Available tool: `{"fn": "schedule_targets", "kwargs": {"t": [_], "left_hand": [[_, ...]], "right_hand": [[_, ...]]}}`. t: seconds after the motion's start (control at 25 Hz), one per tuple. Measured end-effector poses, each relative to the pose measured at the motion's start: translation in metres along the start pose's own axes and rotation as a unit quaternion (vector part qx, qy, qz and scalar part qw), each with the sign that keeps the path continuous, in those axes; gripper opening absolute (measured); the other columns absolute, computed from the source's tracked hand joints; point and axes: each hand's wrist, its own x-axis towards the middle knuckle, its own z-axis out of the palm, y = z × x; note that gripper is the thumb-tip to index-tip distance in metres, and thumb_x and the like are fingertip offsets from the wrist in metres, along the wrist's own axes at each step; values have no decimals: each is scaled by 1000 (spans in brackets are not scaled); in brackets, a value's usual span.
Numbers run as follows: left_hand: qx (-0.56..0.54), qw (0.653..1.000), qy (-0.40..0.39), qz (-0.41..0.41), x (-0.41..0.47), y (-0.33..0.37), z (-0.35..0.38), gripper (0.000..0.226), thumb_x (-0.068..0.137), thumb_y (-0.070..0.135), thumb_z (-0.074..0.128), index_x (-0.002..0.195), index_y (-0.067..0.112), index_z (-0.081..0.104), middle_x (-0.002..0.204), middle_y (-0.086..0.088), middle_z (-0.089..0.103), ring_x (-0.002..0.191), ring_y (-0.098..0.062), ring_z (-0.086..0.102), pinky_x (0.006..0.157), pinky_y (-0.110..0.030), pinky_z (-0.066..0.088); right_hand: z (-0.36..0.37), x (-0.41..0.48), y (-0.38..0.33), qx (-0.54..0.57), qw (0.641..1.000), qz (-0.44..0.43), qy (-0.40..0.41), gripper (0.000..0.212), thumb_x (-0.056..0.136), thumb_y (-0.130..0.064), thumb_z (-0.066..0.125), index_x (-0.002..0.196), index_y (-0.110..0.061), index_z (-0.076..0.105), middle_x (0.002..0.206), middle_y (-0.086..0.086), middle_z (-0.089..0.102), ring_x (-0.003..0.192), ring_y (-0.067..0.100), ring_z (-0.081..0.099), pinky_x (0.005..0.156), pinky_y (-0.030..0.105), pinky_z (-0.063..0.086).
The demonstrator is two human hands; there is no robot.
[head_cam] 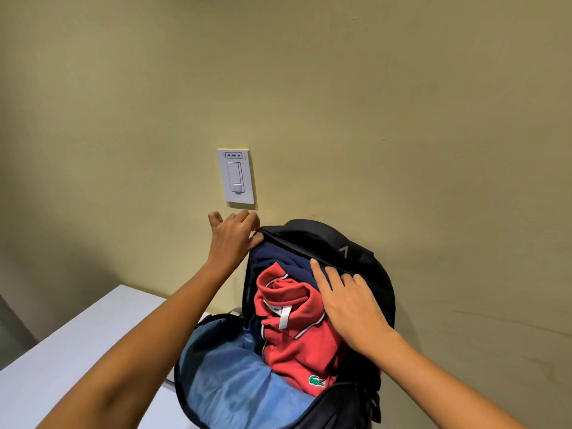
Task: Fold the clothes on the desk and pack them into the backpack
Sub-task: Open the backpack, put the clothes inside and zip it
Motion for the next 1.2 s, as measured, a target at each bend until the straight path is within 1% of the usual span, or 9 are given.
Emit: {"fn": "schedule_targets", "kwargs": {"t": [0.16,0.28,0.36,0.44,0.56,0.72,0.88,1.08,1.2], "left_hand": [[68,997,-43,10,2,-13,5,29,62,17,81,77,17,56,66,1,56,56,-25,57,71,-37,20],[19,999,-20,25,-16,-7,0,5,75,20,58,78,16,56,64,1,57,55,-24,57,74,-38,21],[-82,996,-20,-32,-26,5,-7,13,81,27,46,80,19,56,69,7,60,59,-19,57,73,-34,17],[-199,971,-26,-134,-27,17,-16,4,84,26,53,83,24,56,78,13,62,63,-10,58,71,-33,16],[-272,941,7,-199,-31,34,-23,19,83,10,61,86,27,56,89,16,59,74,1,56,71,-32,19],[-235,971,-35,-30,-47,52,-40,11,89,20,52,92,29,57,99,17,54,95,-7,51,78,-29,25],[-228,959,-106,127,-65,52,-65,9,94,28,48,97,29,57,98,18,55,96,-7,50,84,-29,31],[-272,942,-182,79,-104,37,-99,14,95,46,52,100,35,57,102,24,55,97,0,50,87,-28,33],[-340,892,-292,59,-133,27,-119,21,89,55,58,96,35,60,98,20,62,95,-2,56,87,-26,36]], "right_hand": [[1,-4,4,13,999,25,18,62,79,-10,29,137,-6,51,94,14,62,64,31,58,59,41,46],[5,-6,5,23,998,59,14,61,77,-9,29,134,-8,54,99,17,63,62,34,58,53,41,46],[7,-3,4,23,997,73,8,59,77,-11,32,133,-9,50,100,15,63,59,33,59,49,39,45],[5,0,4,45,996,79,6,56,76,-12,51,131,-12,47,92,10,64,57,31,59,46,38,44],[-2,-1,6,144,978,149,-4,76,56,-9,83,124,-21,52,90,1,66,61,27,62,50,36,47],[-10,-6,12,286,941,180,-7,67,60,-9,82,121,-25,58,105,-4,69,82,28,68,65,38,54],[-18,-5,20,339,921,190,-27,60,72,-9,70,128,-26,58,123,-5,65,106,28,63,86,39,52],[-20,-9,28,385,905,175,-40,59,76,-14,72,131,-28,57,130,-10,60,118,15,56,87,16,36],[-20,-11,30,391,905,165,-38,58,76,-19,76,130,-27,58,130,-8,61,118,15,56,91,20,39]]}}
